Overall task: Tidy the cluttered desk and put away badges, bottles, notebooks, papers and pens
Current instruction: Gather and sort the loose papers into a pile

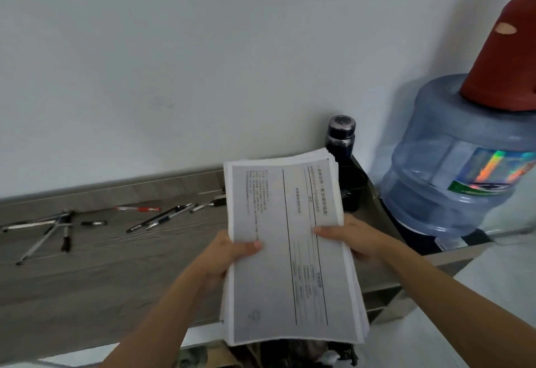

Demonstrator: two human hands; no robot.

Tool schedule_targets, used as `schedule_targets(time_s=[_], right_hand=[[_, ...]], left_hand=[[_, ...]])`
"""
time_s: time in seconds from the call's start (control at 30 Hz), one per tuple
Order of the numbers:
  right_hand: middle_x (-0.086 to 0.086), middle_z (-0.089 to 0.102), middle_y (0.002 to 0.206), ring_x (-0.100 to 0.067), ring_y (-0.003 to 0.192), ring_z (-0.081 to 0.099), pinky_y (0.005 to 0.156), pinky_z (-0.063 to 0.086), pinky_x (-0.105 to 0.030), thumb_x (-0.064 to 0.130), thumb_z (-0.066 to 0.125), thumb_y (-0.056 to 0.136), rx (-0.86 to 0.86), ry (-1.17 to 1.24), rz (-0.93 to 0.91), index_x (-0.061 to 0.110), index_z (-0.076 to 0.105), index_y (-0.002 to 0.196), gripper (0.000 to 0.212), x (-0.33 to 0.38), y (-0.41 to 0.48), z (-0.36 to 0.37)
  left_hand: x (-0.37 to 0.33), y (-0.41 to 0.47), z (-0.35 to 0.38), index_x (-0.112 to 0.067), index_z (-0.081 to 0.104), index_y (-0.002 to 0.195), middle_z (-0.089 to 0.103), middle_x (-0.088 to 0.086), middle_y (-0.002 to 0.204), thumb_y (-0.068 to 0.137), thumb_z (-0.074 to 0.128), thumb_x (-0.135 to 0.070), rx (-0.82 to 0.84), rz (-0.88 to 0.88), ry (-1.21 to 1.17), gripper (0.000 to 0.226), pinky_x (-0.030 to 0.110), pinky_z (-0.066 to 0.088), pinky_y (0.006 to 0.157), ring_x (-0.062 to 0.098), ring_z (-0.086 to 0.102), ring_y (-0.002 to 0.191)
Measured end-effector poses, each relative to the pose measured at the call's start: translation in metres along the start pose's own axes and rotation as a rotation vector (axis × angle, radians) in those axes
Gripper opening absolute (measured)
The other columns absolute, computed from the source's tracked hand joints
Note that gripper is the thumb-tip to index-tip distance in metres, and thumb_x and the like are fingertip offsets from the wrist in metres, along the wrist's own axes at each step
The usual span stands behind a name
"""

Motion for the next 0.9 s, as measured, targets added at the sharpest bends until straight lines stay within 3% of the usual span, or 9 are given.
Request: schedule_targets(time_s=[0.17,0.3,0.43,0.57,0.67,0.8,0.9], right_hand=[[-0.004,0.076,0.102,-0.024,0.095,0.073,0.082,0.058,-0.046,0.019,0.070,0.086,-0.133,0.084,0.133,0.019,0.059,0.119,0.035,-0.054,-0.041,0.021],[-0.008,0.075,0.104,-0.028,0.096,0.072,0.079,0.059,-0.048,0.014,0.068,0.086,-0.267,0.227,0.130,0.017,0.058,0.120,0.035,-0.094,-0.080,0.050],[-0.015,0.072,0.111,-0.035,0.101,0.070,0.086,0.055,-0.057,0.012,0.071,0.081,-0.463,0.394,0.108,0.012,0.057,0.124,0.046,-0.141,-0.128,0.064],[-0.017,0.071,0.114,-0.037,0.102,0.069,0.087,0.055,-0.057,0.013,0.076,0.078,-0.667,0.570,0.104,0.009,0.057,0.126,0.052,-0.195,-0.196,0.074],[-0.016,0.072,0.110,-0.037,0.100,0.070,0.084,0.056,-0.055,0.010,0.069,0.083,-0.784,0.614,0.107,0.010,0.059,0.121,0.039,-0.219,-0.239,0.075],[-0.015,0.074,0.106,-0.035,0.095,0.071,0.075,0.060,-0.049,0.006,0.063,0.087,-0.878,0.663,0.137,0.011,0.060,0.117,0.031,-0.247,-0.267,0.086],[-0.017,0.072,0.108,-0.037,0.097,0.070,0.079,0.058,-0.052,0.004,0.063,0.088,-0.916,0.721,0.170,0.009,0.060,0.118,0.031,-0.262,-0.250,0.096]], left_hand=[[0.047,-0.021,0.010,-0.007,0.062,0.119,0.072,0.017,0.107,0.082,0.073,-0.014,0.055,-0.197,-0.008,0.039,0.045,0.059,0.073,0.035,0.070,0.096],[0.088,-0.034,-0.009,-0.007,0.062,0.115,0.072,0.016,0.106,0.085,0.073,-0.020,0.053,-0.278,0.088,0.035,0.053,0.056,0.084,0.035,0.070,0.096],[0.090,-0.029,-0.045,-0.010,0.064,0.093,0.069,0.018,0.093,0.091,0.064,-0.009,-0.175,-0.046,0.358,0.002,0.033,0.055,0.065,0.025,0.065,0.075],[0.072,-0.020,-0.069,-0.006,0.063,0.114,0.063,0.016,0.115,0.094,0.057,-0.020,-0.351,0.198,1.011,0.025,0.042,0.048,0.090,0.032,0.057,0.105],[0.073,-0.023,-0.071,-0.003,0.059,0.122,0.055,0.021,0.126,0.098,0.048,-0.023,-0.407,0.335,1.326,0.033,0.047,0.042,0.093,0.037,0.049,0.113],[0.082,-0.024,-0.067,-0.002,0.055,0.125,0.053,0.023,0.131,0.099,0.044,-0.023,-0.408,0.416,1.408,0.036,0.050,0.042,0.093,0.039,0.050,0.113],[0.083,-0.024,-0.069,-0.003,0.054,0.125,0.053,0.022,0.131,0.098,0.044,-0.023,-0.405,0.416,1.403,0.035,0.050,0.041,0.093,0.038,0.049,0.112]])
Point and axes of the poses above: each hand's wrist, its own y-axis towards the middle knuckle, its own z-axis out of the palm, x = y × z, the point moved 10 cm from there along y, towards the middle knuckle
